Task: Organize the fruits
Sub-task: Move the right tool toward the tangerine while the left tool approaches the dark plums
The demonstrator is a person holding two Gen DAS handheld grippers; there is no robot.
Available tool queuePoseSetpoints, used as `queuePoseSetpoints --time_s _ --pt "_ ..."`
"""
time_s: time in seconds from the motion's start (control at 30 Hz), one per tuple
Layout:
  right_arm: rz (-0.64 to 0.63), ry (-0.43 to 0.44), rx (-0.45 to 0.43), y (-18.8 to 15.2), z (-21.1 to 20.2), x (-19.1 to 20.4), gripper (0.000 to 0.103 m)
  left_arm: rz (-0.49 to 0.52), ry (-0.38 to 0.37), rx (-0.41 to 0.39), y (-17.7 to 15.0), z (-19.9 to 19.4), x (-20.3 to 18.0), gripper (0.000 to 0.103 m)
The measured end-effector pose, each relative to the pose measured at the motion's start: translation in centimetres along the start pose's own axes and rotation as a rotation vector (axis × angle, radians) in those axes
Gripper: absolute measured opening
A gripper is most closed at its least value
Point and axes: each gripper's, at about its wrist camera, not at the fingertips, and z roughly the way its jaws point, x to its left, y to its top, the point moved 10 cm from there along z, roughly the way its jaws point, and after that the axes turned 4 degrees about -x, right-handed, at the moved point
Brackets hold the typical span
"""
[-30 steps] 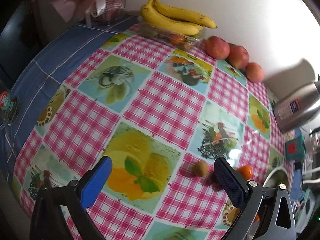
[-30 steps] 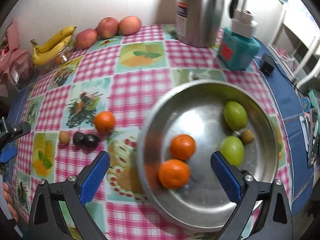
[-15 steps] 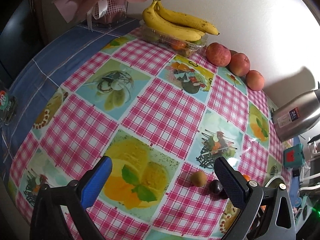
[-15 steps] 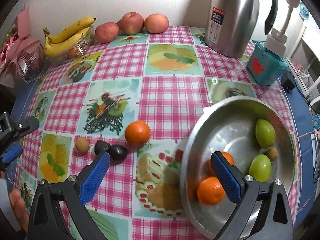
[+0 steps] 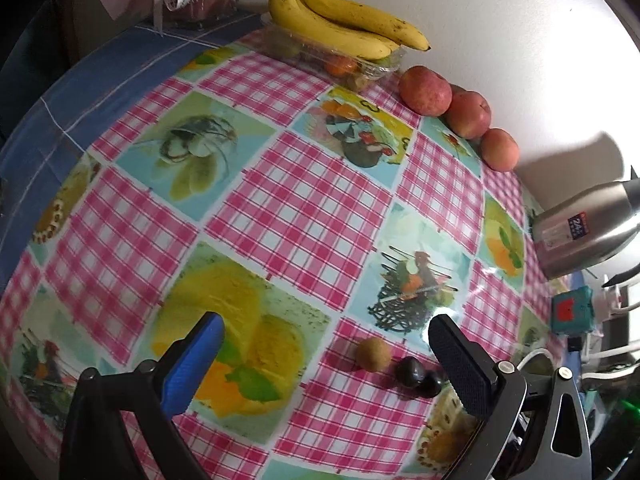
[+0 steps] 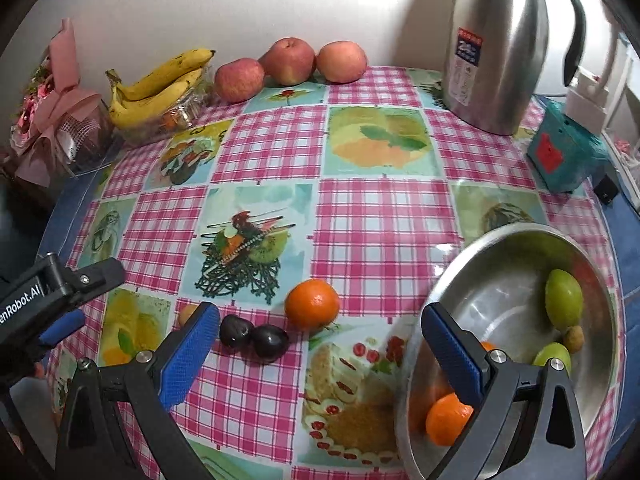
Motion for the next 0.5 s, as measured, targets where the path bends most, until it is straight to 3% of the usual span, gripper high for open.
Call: queuePoseSetpoints --time_s 0.43,0.5 --pt "-0.006 -0.002 0.009 0.5 1.6 -0.5 0.1 0.056 0.04 0.039 -0.7 1.8 -0.9 0.103" --pt "-0.017 -0.002 0.009 0.4 1.8 -0.4 0.096 0.062 0.048 0.049 -0.9 2.4 -1.0 0.103"
